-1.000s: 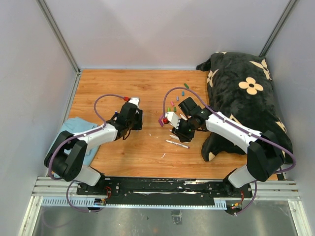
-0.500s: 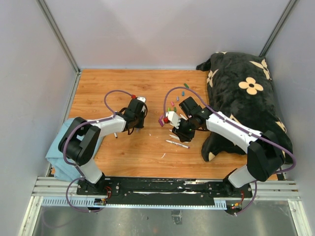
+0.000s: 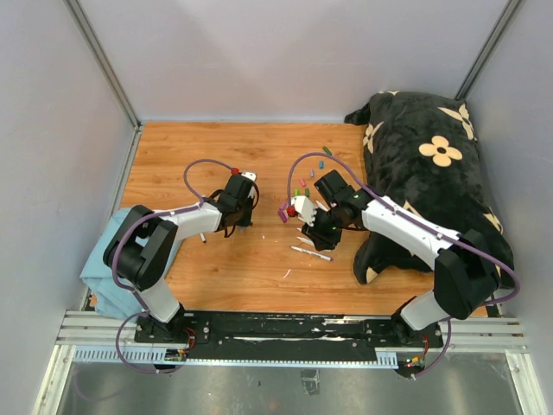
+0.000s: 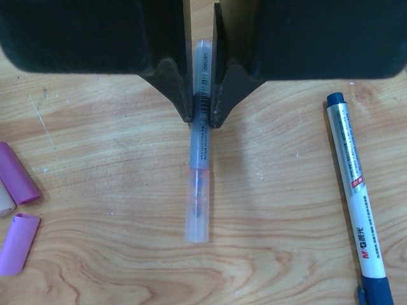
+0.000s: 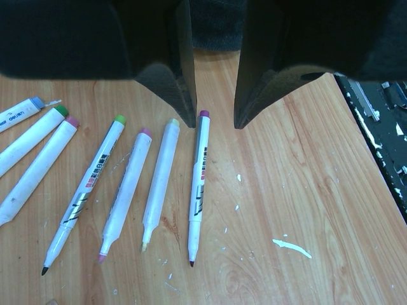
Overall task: Open the pen caps
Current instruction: Pick up the pen from the center of the board, then open the pen cap from the pen.
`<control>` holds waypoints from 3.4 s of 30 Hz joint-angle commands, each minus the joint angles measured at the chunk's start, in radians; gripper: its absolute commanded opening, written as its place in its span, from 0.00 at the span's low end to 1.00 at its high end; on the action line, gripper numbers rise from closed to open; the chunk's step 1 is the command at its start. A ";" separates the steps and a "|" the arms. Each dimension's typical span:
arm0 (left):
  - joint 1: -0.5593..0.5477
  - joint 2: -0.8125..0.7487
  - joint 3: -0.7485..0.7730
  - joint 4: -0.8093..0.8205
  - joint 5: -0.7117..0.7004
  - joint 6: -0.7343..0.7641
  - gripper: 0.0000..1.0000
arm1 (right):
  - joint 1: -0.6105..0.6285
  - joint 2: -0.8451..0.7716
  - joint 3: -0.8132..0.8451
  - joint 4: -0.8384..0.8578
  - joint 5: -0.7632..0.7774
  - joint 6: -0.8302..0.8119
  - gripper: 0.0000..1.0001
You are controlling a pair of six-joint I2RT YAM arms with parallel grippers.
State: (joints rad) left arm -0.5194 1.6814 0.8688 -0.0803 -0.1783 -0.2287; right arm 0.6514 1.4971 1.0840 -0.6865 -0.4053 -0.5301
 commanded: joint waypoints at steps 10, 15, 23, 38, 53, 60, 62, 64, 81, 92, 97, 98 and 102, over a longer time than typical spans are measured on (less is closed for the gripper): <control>0.004 -0.157 -0.125 0.076 0.088 -0.058 0.00 | -0.097 -0.192 -0.029 0.083 -0.128 0.043 0.31; 0.004 -0.287 -0.207 0.149 0.139 -0.100 0.00 | -0.146 -0.287 -0.062 0.160 -0.184 0.086 0.32; 0.004 -0.544 -0.409 0.381 0.295 -0.209 0.00 | -0.151 -0.336 -0.042 0.322 -0.335 0.189 0.38; -0.071 -0.765 -0.651 0.840 0.386 -0.450 0.00 | -0.160 -0.308 -0.188 0.504 -0.525 0.278 0.55; -0.189 -0.671 -0.749 1.203 0.246 -0.560 0.00 | -0.160 -0.252 -0.275 0.722 -0.544 0.464 0.62; -0.265 -0.539 -0.751 1.411 0.165 -0.594 0.00 | -0.154 -0.211 -0.335 0.904 -0.563 0.618 0.63; -0.284 -0.488 -0.747 1.474 0.142 -0.606 0.00 | -0.142 -0.203 -0.347 0.947 -0.570 0.654 0.63; -0.304 -0.438 -0.735 1.520 0.118 -0.609 0.00 | -0.122 -0.192 -0.355 0.983 -0.570 0.695 0.63; -0.391 -0.221 -0.653 1.669 0.039 -0.593 0.00 | -0.050 -0.142 -0.327 0.986 -0.553 0.842 0.35; -0.398 -0.274 -0.680 1.650 0.054 -0.560 0.27 | -0.050 -0.139 -0.274 0.880 -0.577 0.769 0.01; -0.365 -0.450 -0.717 1.496 0.101 -0.502 0.61 | -0.067 -0.136 -0.225 0.747 -0.635 0.626 0.01; -0.350 -0.493 -0.719 1.440 0.130 -0.492 0.66 | -0.072 -0.136 -0.211 0.699 -0.663 0.566 0.01; -0.307 -0.675 -0.729 1.230 0.186 -0.433 0.85 | -0.087 -0.126 -0.144 0.501 -0.729 0.354 0.01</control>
State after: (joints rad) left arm -0.8562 1.1419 0.1577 1.3533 -0.0559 -0.7448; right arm 0.5846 1.3586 0.8642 0.0277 -1.0313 0.0788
